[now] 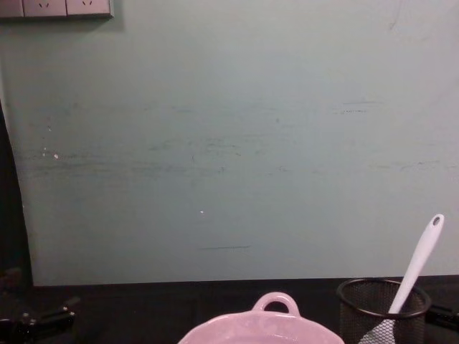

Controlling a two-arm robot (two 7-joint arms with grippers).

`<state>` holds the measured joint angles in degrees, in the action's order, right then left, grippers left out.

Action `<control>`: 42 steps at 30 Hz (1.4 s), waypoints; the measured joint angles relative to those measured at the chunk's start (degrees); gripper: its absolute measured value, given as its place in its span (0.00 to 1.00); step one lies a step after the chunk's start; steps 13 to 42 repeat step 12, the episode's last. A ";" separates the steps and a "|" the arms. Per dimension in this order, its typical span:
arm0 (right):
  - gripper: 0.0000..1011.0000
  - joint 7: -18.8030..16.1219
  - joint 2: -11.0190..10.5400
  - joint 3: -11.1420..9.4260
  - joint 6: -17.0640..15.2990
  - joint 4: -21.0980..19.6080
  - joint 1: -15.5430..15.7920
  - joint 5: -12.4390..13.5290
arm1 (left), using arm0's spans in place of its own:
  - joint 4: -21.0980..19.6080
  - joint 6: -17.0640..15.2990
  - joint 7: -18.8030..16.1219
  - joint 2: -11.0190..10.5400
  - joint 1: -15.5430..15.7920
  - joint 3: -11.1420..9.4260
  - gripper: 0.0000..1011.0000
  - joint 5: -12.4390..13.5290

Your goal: Use the one hand to pick up the spoon and stir the clear water in the bowl.

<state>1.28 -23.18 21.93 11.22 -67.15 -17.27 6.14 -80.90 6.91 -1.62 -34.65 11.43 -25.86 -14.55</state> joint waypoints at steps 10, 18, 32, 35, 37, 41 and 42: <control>0.99 -0.13 0.00 -0.04 -0.01 0.00 0.01 0.17 | 0.00 0.00 0.00 0.01 0.00 0.00 1.00 0.00; 0.99 -0.15 0.00 -0.04 -0.02 0.00 0.01 0.18 | 0.00 0.00 0.00 0.00 0.00 0.00 1.00 0.00; 0.99 -0.15 0.00 -0.04 -0.02 0.00 0.01 0.18 | 0.00 0.00 0.00 0.00 0.00 0.00 1.00 0.00; 0.99 -0.15 0.00 -0.04 -0.02 0.00 0.01 0.18 | 0.00 0.00 0.00 0.00 0.00 0.00 1.00 0.00; 0.99 -0.15 0.00 -0.04 -0.02 0.00 0.01 0.18 | 0.00 0.00 0.00 0.00 0.00 0.00 1.00 0.00; 0.99 -0.15 0.00 -0.04 -0.02 0.00 0.01 0.18 | 0.00 0.00 0.00 0.00 0.00 0.00 1.00 0.00; 0.99 -0.15 0.00 -0.04 -0.02 0.00 0.01 0.18 | 0.00 0.00 0.00 0.00 0.00 0.00 1.00 0.00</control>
